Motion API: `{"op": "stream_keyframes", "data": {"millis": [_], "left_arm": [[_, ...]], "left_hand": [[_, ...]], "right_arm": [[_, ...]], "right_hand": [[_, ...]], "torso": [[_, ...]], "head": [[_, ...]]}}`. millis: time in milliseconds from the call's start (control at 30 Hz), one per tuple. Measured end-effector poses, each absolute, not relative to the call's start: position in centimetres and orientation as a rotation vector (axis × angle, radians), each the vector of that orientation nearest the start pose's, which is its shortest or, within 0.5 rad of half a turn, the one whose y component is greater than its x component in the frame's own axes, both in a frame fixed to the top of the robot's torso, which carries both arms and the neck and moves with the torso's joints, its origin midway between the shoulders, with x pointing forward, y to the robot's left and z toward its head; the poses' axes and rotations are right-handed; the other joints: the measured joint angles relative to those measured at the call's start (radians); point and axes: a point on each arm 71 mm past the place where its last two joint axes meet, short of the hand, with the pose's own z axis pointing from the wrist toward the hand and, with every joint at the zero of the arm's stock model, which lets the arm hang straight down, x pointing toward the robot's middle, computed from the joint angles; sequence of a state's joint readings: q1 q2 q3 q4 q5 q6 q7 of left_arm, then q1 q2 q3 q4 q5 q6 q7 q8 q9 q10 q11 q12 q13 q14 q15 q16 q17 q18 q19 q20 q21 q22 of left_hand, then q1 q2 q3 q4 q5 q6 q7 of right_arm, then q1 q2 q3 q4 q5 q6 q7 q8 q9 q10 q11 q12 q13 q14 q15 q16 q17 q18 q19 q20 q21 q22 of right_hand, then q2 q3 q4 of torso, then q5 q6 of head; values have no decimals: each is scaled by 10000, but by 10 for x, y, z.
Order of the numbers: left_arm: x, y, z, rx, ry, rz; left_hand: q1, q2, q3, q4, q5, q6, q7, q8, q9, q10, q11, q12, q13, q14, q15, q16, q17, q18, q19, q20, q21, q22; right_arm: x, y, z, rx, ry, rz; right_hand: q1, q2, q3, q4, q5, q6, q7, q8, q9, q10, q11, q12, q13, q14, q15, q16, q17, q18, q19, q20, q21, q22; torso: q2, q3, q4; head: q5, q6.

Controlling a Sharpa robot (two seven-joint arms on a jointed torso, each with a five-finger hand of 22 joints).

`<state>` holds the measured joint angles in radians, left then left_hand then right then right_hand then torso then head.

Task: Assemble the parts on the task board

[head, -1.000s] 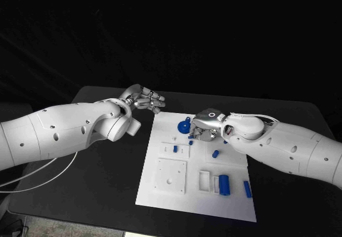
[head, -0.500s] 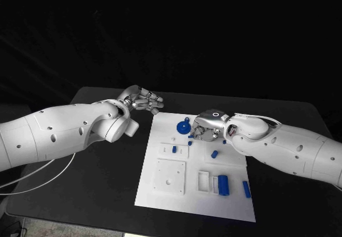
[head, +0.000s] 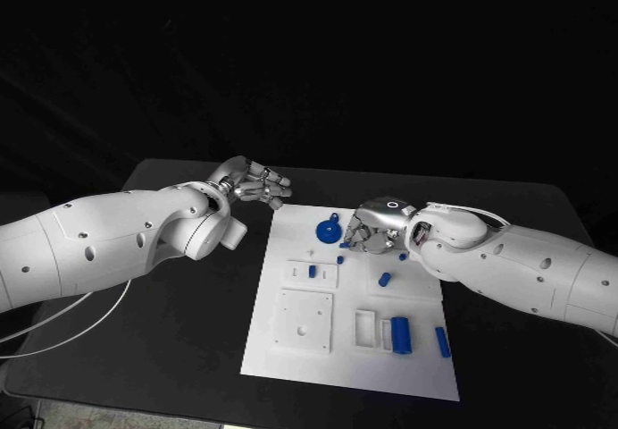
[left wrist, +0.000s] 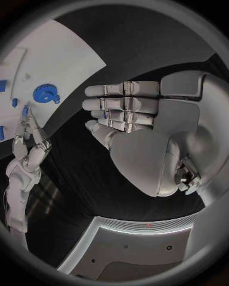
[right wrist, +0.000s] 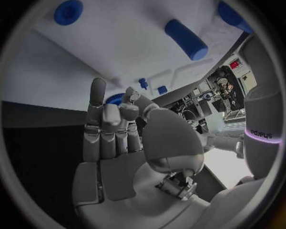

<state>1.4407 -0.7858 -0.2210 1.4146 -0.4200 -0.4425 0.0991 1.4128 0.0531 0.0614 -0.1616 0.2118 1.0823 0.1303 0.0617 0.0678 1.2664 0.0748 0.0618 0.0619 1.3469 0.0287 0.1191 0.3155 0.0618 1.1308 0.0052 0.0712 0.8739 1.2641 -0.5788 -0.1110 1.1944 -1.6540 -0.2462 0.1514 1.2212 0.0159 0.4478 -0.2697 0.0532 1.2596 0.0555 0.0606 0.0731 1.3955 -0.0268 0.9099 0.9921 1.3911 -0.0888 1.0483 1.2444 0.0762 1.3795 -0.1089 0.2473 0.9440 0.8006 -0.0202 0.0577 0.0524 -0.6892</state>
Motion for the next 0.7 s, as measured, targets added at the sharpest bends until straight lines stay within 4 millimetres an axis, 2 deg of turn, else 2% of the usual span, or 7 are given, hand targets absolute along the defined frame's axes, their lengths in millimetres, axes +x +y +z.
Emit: {"op": "stream_keyframes", "data": {"millis": [400,700], "left_arm": [[529,221,-137,-6922,16015,-10538],[528,220,-137,-6910,16129,-10571]], "left_hand": [[0,0,0,0,0,-72,-1,0,0,-36,36,0,0,0,0,0,-10,0,0,0,0,10],[0,0,0,0,0,-93,21,0,0,-57,14,0,0,0,0,0,-10,-1,1,0,0,13]], "right_arm": [[533,-146,-192,-5614,16980,6175],[538,-145,-195,-5556,17669,5572]], "right_hand": [[-81,0,217,-28,40,-3,1,-11,57,-36,37,-4,-7,0,0,-50,-13,1,0,0,-41,93],[-81,-1,216,-27,50,-36,-2,11,136,-73,1,-46,-57,0,1,-126,-60,1,-1,0,-40,131]], "torso": [[0,-8,5],[8,-8,12]], "head": [[-81,20],[-124,12]]}}
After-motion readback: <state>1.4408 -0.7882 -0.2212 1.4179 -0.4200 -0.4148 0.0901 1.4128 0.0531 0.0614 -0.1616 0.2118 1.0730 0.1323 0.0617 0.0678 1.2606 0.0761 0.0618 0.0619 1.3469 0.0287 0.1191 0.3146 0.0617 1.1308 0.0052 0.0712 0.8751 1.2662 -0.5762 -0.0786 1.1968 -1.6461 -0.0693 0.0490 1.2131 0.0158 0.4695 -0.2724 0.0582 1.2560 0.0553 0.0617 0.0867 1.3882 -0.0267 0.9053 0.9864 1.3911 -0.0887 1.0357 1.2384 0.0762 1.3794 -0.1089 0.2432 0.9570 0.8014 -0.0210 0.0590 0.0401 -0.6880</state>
